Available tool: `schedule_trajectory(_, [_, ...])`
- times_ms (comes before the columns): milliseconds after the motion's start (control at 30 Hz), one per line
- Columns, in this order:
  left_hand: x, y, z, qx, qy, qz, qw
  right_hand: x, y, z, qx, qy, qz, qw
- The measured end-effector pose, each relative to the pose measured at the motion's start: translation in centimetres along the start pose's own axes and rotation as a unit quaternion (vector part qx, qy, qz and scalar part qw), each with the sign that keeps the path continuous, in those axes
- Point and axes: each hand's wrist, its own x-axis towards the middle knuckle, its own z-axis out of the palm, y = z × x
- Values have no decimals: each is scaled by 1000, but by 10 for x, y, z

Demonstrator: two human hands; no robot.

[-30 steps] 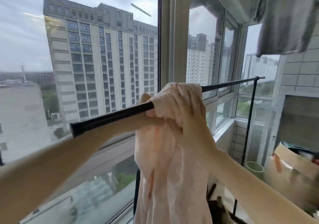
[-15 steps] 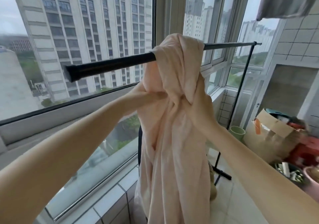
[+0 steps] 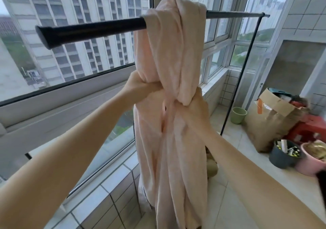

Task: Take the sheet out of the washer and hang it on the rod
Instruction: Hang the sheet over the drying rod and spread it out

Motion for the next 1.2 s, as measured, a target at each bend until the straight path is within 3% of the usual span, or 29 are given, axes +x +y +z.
schedule_trajectory(100, [0,-9,-25,9,14,-11,1000,11,13,-24,-25,29,-23,999])
schedule_trajectory(233, [-4,-4,-33,45,-26,-34,998,29,22,-44,-70,69,-46,994])
schedule_trajectory(300, [-5,-7,-27,56,-27,-32,998,35,23,-45,-106,58,-49,991])
schedule_trajectory(400, [-8,-15,-15,72,7,-13,997,32,21,-38,-55,24,-32,998])
schedule_trajectory(567, [-19,-30,8,-56,-75,-58,994,18,18,-26,-44,49,-34,997])
schedule_trajectory(700, [-9,-43,32,-119,-89,-37,988,16,28,-23,-89,47,-43,994])
schedule_trajectory(900, [-3,-43,64,-121,-105,-45,986,22,36,-32,-113,55,-57,990])
schedule_trajectory(1033, [-7,-47,51,-50,-31,-59,997,27,44,-35,-147,74,-63,984])
schedule_trajectory(1100, [-16,-54,37,52,72,-11,996,31,47,-36,-162,94,-80,979])
schedule_trajectory(1200, [-33,-73,21,183,229,87,952,30,46,-35,-176,130,-121,968])
